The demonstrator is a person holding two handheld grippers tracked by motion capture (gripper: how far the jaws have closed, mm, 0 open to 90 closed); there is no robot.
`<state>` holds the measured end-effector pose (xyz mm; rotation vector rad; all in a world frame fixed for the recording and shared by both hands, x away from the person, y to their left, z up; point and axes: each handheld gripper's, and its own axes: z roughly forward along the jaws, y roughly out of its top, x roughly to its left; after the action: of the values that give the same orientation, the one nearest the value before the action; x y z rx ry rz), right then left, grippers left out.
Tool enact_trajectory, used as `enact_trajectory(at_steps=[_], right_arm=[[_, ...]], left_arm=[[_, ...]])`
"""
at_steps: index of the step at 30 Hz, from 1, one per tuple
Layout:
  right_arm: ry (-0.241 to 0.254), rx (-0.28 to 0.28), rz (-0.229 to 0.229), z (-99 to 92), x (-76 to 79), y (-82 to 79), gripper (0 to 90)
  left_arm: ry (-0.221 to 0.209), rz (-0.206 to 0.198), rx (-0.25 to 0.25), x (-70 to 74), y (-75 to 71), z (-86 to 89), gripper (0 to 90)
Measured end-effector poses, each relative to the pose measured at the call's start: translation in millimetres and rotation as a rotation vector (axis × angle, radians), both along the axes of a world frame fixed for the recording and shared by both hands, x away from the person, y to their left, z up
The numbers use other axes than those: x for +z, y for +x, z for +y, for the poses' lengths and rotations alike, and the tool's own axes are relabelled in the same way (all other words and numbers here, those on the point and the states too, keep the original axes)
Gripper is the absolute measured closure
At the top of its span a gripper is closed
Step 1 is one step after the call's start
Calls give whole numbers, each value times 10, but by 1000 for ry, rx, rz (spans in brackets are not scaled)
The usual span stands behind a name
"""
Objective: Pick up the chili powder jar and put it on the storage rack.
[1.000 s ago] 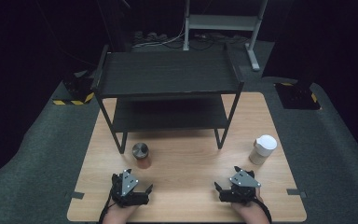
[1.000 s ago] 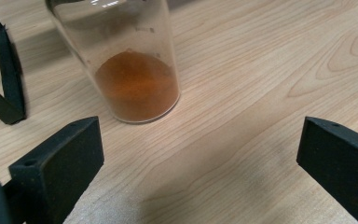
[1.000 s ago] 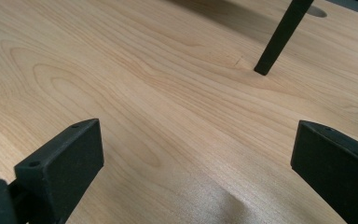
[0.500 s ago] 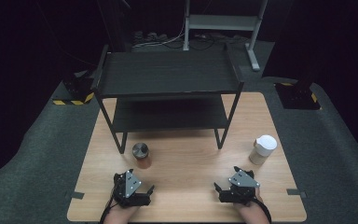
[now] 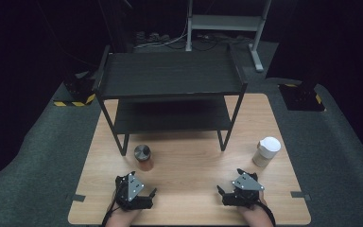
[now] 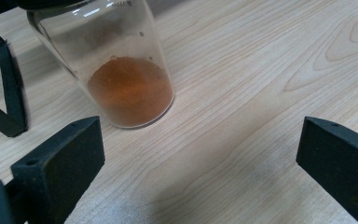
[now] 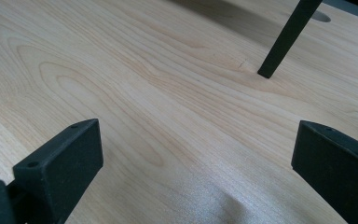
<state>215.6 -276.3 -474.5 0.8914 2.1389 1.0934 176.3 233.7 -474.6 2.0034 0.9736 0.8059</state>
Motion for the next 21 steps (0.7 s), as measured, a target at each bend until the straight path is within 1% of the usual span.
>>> enact_trajectory(at_steps=[5,7,12,15,17,19,20,21], right_arm=[[2,0,0,-1,-1,-4,9],[4,0,1,-5,-1,-4,10],[2,5,-3,-6,-4,-4,10],[-4,8,-5,0,-3,-8,9],[-6,8,-4,3,-1,-7,10],[-5,10,-4,0,-2,-7,9],[-4,10,-3,-2,-1,-4,9],[-4,10,-3,-2,-1,-4,9]], left_arm=[[-11,-7,-2,-10,-10,24,10],[-4,-3,2,-3,-9,23,8],[-26,-10,-5,-17,-19,71,8],[-34,-11,-4,-2,-28,89,8],[-48,-12,-3,11,-36,112,10],[-65,-20,-4,13,-49,134,10],[-74,-30,-6,23,-65,152,10],[-74,-30,-6,23,-65,152,10]])
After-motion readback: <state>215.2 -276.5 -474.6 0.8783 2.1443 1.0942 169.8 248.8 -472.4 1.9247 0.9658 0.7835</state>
